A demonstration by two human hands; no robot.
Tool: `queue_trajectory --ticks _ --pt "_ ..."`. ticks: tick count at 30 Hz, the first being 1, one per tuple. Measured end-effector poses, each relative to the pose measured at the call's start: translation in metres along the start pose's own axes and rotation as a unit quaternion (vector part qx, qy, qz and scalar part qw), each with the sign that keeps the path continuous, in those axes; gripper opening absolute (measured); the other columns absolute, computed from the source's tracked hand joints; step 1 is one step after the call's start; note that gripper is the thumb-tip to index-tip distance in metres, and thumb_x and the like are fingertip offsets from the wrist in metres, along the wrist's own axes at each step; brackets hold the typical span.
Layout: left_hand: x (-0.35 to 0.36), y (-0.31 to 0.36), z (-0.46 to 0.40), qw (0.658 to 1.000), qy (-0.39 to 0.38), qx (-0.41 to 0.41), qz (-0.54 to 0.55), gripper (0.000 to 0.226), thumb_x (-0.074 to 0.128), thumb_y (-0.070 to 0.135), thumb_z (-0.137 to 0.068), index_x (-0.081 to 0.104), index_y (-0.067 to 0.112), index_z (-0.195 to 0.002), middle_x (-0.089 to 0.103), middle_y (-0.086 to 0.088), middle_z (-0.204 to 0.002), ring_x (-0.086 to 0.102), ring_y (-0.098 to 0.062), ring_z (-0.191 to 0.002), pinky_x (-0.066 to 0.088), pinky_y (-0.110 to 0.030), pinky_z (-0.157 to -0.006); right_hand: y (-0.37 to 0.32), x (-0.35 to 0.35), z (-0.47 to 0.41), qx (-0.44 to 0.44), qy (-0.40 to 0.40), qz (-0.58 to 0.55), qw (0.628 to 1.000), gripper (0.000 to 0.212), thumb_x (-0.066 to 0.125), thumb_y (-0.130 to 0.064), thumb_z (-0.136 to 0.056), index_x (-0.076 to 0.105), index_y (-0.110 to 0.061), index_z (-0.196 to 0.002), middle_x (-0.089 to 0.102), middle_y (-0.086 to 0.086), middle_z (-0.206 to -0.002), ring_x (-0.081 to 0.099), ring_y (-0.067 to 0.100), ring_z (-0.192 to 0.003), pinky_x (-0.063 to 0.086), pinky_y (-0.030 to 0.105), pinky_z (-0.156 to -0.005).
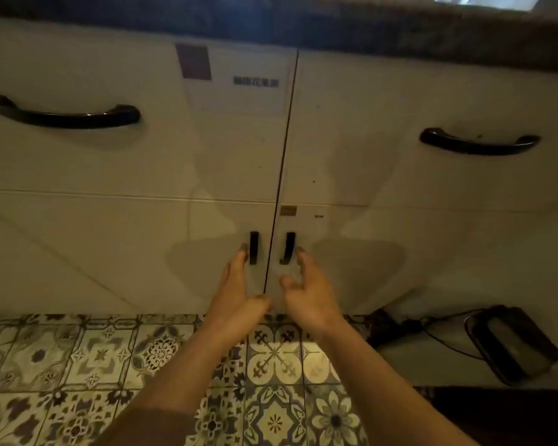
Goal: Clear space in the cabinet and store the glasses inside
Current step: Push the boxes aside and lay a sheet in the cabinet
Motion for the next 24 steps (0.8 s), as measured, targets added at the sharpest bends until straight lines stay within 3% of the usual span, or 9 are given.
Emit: queue_trajectory --ticks 3,7,12,14,17,19,21,24 --pt "0.003 0.000 -0.011 0.999 0.000 0.007 0.052 0.106 0.071 0.003 -0.071 0.012 0.041 -0.151 0.024 0.011 -0.157 0.026 -0.008 -0.139 0.034 -0.026 -0.099 -0.002 0.006 -0.007 0.033 0.001 -0.124 0.992 0.060 0.047 -0.015 -0.099 0.027 -0.030 -0.153 0.036 -0.005 -0.156 0.032 0.015 -0.144 0.030 0.034 -0.115" --pt "0.002 -0.013 -0.015 0.998 -0.011 0.007 0.063 0.103 0.068 -0.002 -0.069 0.018 0.047 -0.146 0.035 0.015 -0.149 0.041 0.002 -0.123 0.039 -0.012 -0.078 0.000 0.010 -0.006 0.033 -0.003 -0.125 0.992 0.060 0.047 -0.007 -0.097 0.030 -0.027 -0.151 0.041 -0.007 -0.150 0.036 0.011 -0.140 0.032 0.035 -0.114" --pt "-0.004 -0.019 0.013 0.998 -0.029 0.029 0.038 0.104 0.072 0.003 -0.074 0.015 0.041 -0.151 0.028 0.012 -0.158 0.029 -0.001 -0.140 0.045 -0.022 -0.095 0.009 0.013 0.019 0.044 0.007 -0.125 0.991 0.067 0.049 -0.007 -0.097 0.024 -0.028 -0.154 0.034 -0.006 -0.157 0.030 0.012 -0.145 0.030 0.042 -0.119" --pt "-0.006 -0.021 0.033 0.998 -0.037 0.040 0.039 0.100 0.074 0.015 -0.072 0.017 0.038 -0.151 0.031 0.014 -0.154 0.032 0.008 -0.133 0.046 -0.036 -0.106 0.013 0.014 0.034 0.049 0.010 -0.130 0.990 0.066 0.049 -0.007 -0.096 0.026 -0.030 -0.153 0.036 -0.006 -0.156 0.032 0.012 -0.144 0.032 0.047 -0.118" --pt "-0.013 -0.027 0.066 0.997 -0.042 0.051 0.045 0.097 0.071 0.036 -0.060 0.024 0.039 -0.145 0.036 0.018 -0.144 0.031 0.032 -0.113 0.046 -0.039 -0.107 0.020 0.012 0.061 0.061 0.017 -0.143 0.988 0.063 0.048 -0.006 -0.095 0.031 -0.033 -0.149 0.042 -0.007 -0.151 0.036 0.012 -0.142 0.038 0.049 -0.114" --pt "-0.018 -0.036 0.087 0.997 -0.049 0.044 0.040 0.093 0.072 0.040 -0.058 0.027 0.047 -0.139 0.040 0.020 -0.138 0.038 0.021 -0.118 0.050 -0.041 -0.102 0.027 0.010 0.081 0.073 0.016 -0.140 0.987 0.060 0.048 -0.006 -0.096 0.033 -0.037 -0.146 0.041 -0.010 -0.150 0.035 0.009 -0.139 0.039 0.044 -0.112" --pt "-0.024 -0.048 0.107 0.997 -0.050 0.045 0.026 0.091 0.080 0.027 -0.067 0.027 0.050 -0.138 0.044 0.020 -0.137 0.044 0.002 -0.125 0.051 -0.037 -0.098 0.035 0.006 0.103 0.080 0.016 -0.130 0.988 0.059 0.047 -0.007 -0.097 0.033 -0.038 -0.144 0.038 -0.010 -0.151 0.034 0.008 -0.137 0.038 0.038 -0.104" --pt "-0.032 -0.066 0.133 0.998 -0.031 0.058 0.007 0.088 0.079 0.014 -0.077 0.027 0.053 -0.135 0.043 0.031 -0.129 0.042 0.001 -0.126 0.048 -0.033 -0.098 0.050 -0.003 0.131 0.092 0.016 -0.123 0.988 0.056 0.046 -0.009 -0.099 0.034 -0.039 -0.144 0.037 -0.008 -0.151 0.032 0.013 -0.142 0.038 0.041 -0.103"
Point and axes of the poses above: each hand's wrist, its own z-axis away from the middle knuckle, its own x-axis out of the palm, y = z × x, the point moved 5 cm from there along -z, towards the middle knuckle
